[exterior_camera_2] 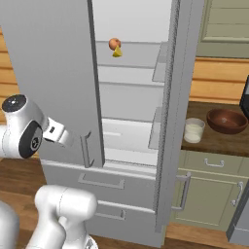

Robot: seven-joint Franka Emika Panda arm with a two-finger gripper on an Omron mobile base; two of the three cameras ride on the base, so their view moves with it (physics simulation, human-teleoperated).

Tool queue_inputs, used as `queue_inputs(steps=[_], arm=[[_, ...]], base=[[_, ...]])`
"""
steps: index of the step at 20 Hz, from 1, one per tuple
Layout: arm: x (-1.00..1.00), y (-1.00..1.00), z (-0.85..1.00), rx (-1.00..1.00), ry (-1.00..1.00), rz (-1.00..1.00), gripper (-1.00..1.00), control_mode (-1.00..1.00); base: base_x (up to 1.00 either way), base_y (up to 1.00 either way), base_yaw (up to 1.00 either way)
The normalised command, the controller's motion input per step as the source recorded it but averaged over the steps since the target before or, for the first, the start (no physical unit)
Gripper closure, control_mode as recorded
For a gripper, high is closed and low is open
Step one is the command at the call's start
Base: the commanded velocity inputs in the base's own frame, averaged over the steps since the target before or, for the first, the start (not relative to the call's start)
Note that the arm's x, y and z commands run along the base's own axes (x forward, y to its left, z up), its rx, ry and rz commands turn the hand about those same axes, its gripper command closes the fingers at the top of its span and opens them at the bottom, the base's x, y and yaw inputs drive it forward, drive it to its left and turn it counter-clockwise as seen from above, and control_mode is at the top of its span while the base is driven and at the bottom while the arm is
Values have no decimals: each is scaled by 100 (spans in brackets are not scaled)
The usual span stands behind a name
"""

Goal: Grab a lemon wedge from the fridge and one ice cube from the ice bowl, and put them in the glass of lemonade.

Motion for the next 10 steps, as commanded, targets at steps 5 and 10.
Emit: queue_inputs(steps=[5,10], arm=[[28,-3,-19,0,-16,0,-100,-100],[20,0,-2,1,0,0,-100,-100]], base=[[0,0,0],[0,0,0]])
